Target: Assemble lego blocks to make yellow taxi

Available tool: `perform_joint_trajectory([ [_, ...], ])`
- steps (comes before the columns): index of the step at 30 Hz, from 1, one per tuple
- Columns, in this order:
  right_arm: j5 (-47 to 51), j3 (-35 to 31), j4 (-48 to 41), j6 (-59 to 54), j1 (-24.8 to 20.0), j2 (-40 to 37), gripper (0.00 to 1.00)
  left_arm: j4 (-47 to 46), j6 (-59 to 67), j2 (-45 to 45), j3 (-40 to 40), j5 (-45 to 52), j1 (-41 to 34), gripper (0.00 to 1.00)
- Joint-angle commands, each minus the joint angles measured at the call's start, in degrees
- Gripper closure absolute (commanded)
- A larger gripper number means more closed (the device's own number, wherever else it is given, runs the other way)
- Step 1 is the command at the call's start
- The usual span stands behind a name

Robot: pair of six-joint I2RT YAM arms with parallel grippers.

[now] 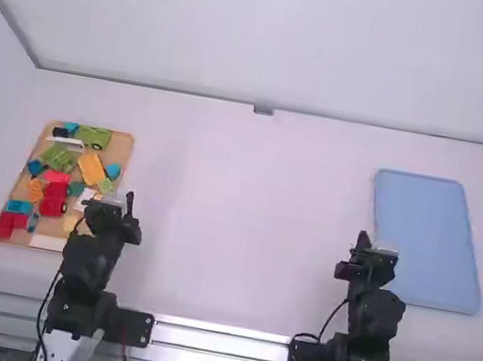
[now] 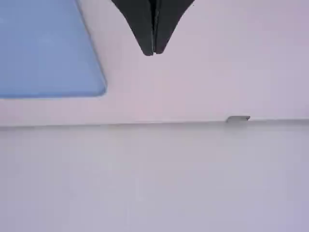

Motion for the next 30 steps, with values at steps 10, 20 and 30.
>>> perform_joint_trajectory([
  [10, -0.2, 1.9, 0.3, -0.5, -0.1, 2.0, 0.96, 0.3, 0.4, 1.8, 1.7, -0.5, -0.1, 0.96],
  [20, -0.7, 10.9, -1.9, -1.5, -0.2, 11.0, 0.85, -1.8, 1.5, 9.4, 9.3, -1.9, -0.3, 0.85],
  [30, -1.0, 25.5, -4.6, -3.0, -0.3, 26.1, 0.68, -3.5, 7.7, 22.1, 20.5, -4.0, -0.7, 0.68],
])
